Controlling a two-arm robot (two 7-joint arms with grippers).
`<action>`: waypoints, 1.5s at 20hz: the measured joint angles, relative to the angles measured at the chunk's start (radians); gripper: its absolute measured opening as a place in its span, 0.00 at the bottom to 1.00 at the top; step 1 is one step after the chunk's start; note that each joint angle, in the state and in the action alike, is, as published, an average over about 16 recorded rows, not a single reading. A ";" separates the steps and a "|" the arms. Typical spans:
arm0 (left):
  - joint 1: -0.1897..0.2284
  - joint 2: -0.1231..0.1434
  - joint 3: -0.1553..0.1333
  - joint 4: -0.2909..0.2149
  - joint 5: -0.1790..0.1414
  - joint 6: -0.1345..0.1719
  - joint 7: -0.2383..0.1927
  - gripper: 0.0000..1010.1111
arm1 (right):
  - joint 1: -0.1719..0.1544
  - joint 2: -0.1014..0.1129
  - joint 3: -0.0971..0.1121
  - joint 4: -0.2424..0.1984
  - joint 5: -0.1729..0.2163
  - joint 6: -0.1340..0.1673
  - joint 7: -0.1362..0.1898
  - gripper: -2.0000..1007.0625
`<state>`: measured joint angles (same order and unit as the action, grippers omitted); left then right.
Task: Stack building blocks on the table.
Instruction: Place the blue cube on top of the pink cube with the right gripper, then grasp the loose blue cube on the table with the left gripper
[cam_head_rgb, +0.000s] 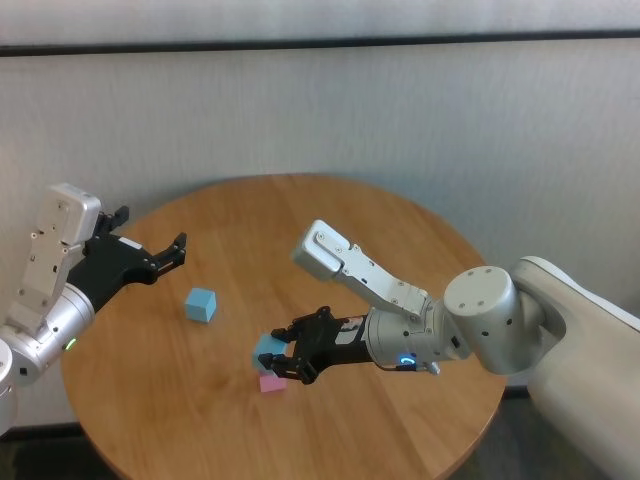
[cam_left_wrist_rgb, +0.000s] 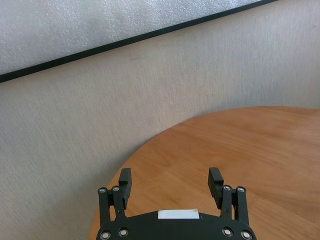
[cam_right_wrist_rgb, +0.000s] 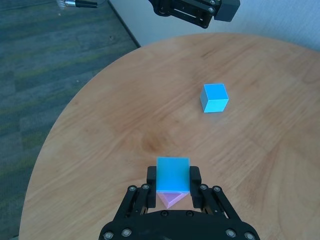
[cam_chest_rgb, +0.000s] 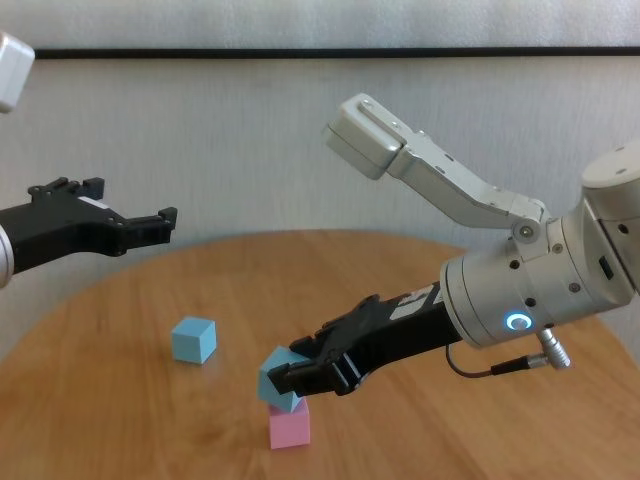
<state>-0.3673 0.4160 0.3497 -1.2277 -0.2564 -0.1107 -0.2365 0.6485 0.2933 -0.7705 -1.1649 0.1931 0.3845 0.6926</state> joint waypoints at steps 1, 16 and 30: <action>0.000 0.000 0.000 0.000 0.000 0.000 0.000 0.99 | 0.000 0.000 0.000 0.001 0.000 0.000 0.000 0.37; 0.000 0.000 0.000 0.000 0.000 0.000 0.000 0.99 | -0.001 0.001 0.001 -0.003 0.000 -0.001 -0.002 0.66; 0.000 0.000 0.000 0.000 0.000 0.000 0.000 0.99 | -0.074 0.009 0.070 -0.078 0.010 -0.087 -0.129 0.97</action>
<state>-0.3673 0.4160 0.3497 -1.2276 -0.2564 -0.1107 -0.2365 0.5741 0.3024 -0.7007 -1.2427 0.2031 0.2977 0.5636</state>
